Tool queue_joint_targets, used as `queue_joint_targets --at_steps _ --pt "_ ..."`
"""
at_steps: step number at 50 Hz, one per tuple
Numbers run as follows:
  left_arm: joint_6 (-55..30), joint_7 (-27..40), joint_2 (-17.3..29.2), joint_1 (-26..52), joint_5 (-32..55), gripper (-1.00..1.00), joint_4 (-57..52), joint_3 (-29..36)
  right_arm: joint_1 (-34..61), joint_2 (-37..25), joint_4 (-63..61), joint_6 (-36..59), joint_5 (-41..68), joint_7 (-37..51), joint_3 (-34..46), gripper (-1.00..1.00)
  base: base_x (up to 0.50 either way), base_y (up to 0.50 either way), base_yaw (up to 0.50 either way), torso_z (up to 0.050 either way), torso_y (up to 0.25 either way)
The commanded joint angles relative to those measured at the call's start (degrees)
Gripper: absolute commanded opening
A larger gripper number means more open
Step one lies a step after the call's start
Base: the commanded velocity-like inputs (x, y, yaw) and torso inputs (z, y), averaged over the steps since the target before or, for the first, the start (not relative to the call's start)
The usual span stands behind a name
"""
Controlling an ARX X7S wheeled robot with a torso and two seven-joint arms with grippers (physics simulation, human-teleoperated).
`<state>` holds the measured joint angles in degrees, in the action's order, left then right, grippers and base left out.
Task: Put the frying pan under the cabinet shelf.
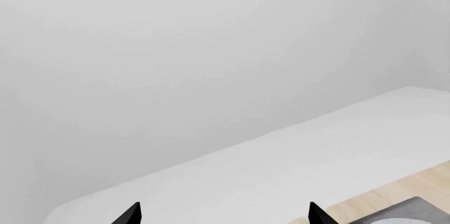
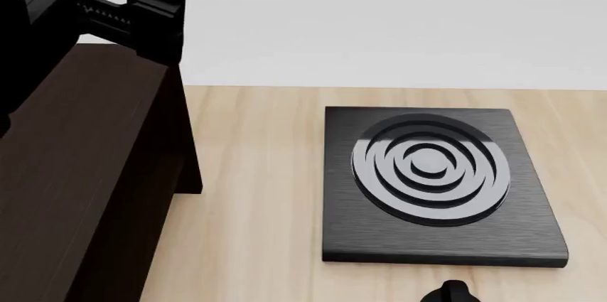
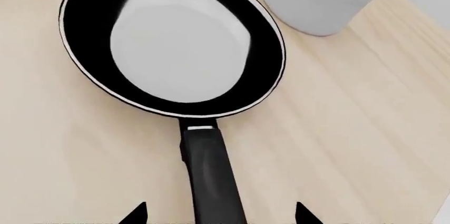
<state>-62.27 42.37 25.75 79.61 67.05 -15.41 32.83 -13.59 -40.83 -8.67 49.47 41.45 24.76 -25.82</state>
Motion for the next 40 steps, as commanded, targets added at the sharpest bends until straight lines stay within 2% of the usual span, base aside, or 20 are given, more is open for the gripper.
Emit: queue_joint_targets --at_steps 1,40 --pt "0.4 -0.3 0.1 -0.2 -0.1 1.0 0.4 0.2 1.1 0.1 2.6 -0.6 -0.9 -0.3 1.1 1.0 0.0 0.0 0.0 0.0 0.0" --pt "0.9 -0.1 -0.4 0.0 -0.8 1.0 0.6 1.8 11.9 -0.1 18.5 -3.7 -5.7 -4.2 10.4 1.0 0.0 0.0 0.0 0.0 0.0"
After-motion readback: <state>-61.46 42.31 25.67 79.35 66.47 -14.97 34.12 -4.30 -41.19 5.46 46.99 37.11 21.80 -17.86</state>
